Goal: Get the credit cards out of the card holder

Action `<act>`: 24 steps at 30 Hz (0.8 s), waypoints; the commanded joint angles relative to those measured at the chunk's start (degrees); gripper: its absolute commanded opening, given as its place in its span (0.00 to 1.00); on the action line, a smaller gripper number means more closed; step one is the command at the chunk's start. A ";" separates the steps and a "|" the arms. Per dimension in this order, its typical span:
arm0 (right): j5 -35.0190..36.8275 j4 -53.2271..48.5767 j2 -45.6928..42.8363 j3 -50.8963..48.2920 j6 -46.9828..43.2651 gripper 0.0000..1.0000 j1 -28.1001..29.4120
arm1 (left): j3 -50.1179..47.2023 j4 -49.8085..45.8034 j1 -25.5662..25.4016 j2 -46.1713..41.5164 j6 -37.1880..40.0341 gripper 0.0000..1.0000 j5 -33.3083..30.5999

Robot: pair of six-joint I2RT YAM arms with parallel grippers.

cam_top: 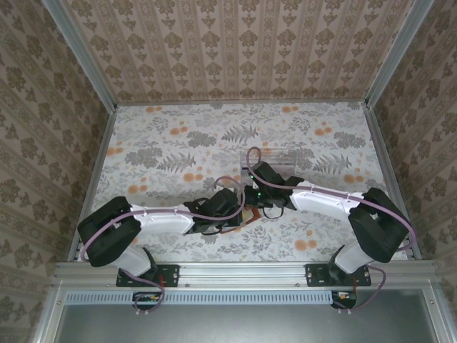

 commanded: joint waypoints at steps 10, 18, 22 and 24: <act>-6.74 3.69 3.67 -0.68 -3.14 0.19 0.04 | -4.54 -12.36 2.98 -13.72 1.13 0.07 -6.75; -7.49 1.28 4.70 1.72 -5.41 0.23 1.08 | -7.14 -10.47 3.43 -13.21 0.18 0.07 -6.00; -8.10 0.85 6.77 2.04 -6.31 0.26 1.17 | -7.03 -8.47 3.41 -10.98 0.30 0.07 -5.14; -8.71 1.00 7.55 2.01 -6.40 0.26 1.17 | -6.83 -7.77 3.40 -9.83 0.36 0.07 -4.86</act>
